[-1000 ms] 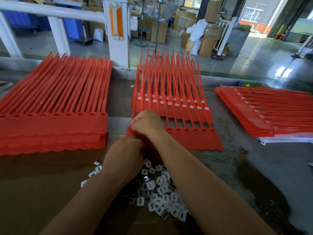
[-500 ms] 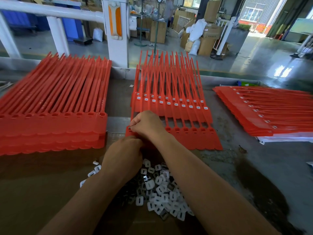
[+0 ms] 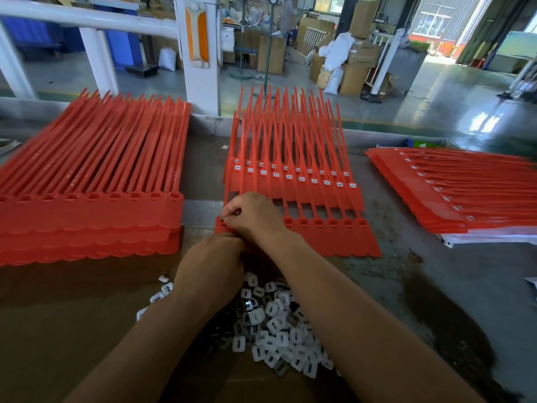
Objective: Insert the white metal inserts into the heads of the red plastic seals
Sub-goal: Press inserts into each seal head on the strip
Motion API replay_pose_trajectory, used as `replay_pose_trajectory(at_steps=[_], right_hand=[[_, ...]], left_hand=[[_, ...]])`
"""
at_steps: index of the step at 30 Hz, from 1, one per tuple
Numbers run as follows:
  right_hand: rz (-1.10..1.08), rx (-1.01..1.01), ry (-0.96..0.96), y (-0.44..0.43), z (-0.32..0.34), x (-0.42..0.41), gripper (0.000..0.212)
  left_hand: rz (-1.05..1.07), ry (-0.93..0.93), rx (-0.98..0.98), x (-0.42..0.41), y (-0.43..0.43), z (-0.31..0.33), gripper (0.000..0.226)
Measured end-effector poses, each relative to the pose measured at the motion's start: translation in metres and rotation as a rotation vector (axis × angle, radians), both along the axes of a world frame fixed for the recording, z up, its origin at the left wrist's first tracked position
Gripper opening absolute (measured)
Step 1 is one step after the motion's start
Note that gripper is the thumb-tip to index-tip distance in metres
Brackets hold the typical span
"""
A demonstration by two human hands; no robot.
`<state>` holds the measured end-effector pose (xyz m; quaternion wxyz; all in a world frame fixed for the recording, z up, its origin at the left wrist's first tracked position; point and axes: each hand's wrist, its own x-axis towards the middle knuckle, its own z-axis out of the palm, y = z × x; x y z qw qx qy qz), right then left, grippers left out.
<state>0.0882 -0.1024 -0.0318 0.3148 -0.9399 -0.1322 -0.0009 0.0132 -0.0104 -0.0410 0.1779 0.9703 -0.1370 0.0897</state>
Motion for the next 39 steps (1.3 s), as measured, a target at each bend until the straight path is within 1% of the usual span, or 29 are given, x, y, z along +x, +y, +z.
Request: replay_pose_trajectory(at_steps=[6, 14, 21, 24, 26, 31, 36, 39], right_hand=[[0.038, -0.031, -0.039, -0.002, 0.002, -0.005, 0.019], [0.107, -0.129, -0.017, -0.009, 0.006, -0.009, 0.034], [0.211, -0.312, -0.029, -0.016, 0.005, -0.009, 0.035], [0.287, -0.464, -0.081, -0.017, 0.005, -0.010, 0.039], [0.326, -0.516, -0.117, -0.018, 0.006, -0.012, 0.041], [0.354, -0.392, -0.129, -0.025, 0.009, -0.017, 0.044], [0.377, -0.255, -0.108, -0.031, 0.014, -0.022, 0.042], [0.334, -0.180, -0.078, -0.037, 0.016, -0.024, 0.046]], left_hand=[[0.008, -0.005, -0.005, -0.001, -0.001, 0.001, 0.036], [0.004, -0.001, -0.011, -0.001, -0.001, 0.002, 0.034], [-0.009, 0.010, -0.002, -0.001, 0.000, 0.002, 0.035], [-0.006, 0.019, -0.003, -0.002, -0.001, 0.002, 0.035], [-0.002, 0.021, -0.007, -0.002, -0.001, 0.003, 0.035], [-0.004, 0.012, -0.014, -0.003, -0.001, 0.004, 0.037], [-0.006, 0.011, -0.013, -0.003, -0.001, 0.004, 0.040], [-0.001, 0.019, -0.017, -0.003, -0.001, 0.005, 0.040]])
